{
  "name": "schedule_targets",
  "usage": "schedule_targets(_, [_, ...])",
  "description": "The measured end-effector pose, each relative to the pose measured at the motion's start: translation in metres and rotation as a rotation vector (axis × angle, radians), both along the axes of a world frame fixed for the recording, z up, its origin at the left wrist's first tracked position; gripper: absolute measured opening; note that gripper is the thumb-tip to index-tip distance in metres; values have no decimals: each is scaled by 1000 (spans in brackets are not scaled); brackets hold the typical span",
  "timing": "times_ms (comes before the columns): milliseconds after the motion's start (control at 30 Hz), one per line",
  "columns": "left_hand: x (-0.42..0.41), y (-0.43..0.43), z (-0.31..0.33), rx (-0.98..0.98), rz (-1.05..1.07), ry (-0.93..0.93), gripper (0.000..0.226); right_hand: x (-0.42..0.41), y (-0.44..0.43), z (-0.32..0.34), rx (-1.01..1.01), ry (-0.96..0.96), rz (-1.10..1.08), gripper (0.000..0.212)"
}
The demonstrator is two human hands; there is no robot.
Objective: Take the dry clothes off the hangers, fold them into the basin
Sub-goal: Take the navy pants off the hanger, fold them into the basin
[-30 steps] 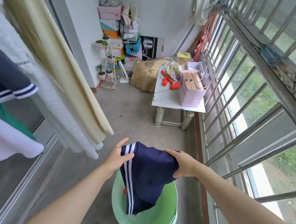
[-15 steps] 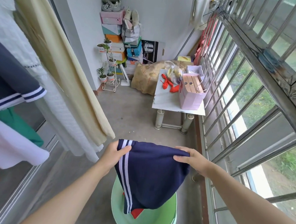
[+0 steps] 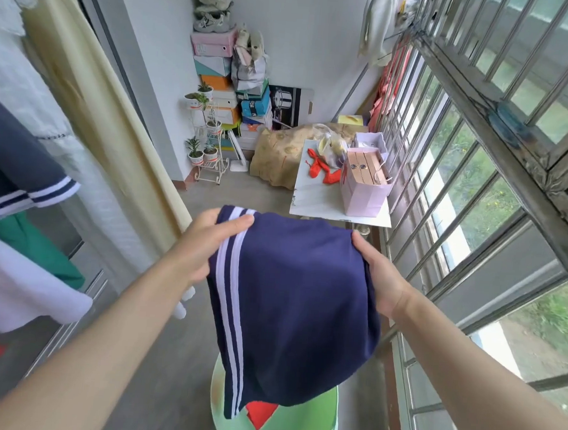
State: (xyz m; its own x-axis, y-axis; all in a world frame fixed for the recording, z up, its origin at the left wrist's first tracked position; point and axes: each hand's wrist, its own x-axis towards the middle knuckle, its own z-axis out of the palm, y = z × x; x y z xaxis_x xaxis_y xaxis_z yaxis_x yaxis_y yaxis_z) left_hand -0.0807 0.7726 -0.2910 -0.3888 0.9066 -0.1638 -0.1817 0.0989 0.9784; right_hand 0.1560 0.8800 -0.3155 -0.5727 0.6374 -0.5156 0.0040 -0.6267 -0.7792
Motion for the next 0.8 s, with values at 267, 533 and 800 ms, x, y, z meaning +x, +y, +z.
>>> schedule_targets(267, [-17, 12, 16, -43, -10, 96, 26, -22, -1, 31, -29, 75, -53, 40])
schedule_targets(533, [-38, 3, 23, 155, -7, -321, 52, -42, 12, 43, -165, 262, -169, 52])
schedule_targets(800, [3, -8, -59, -245, 104, -598, 60, -49, 25, 29, -176, 148, -256, 48])
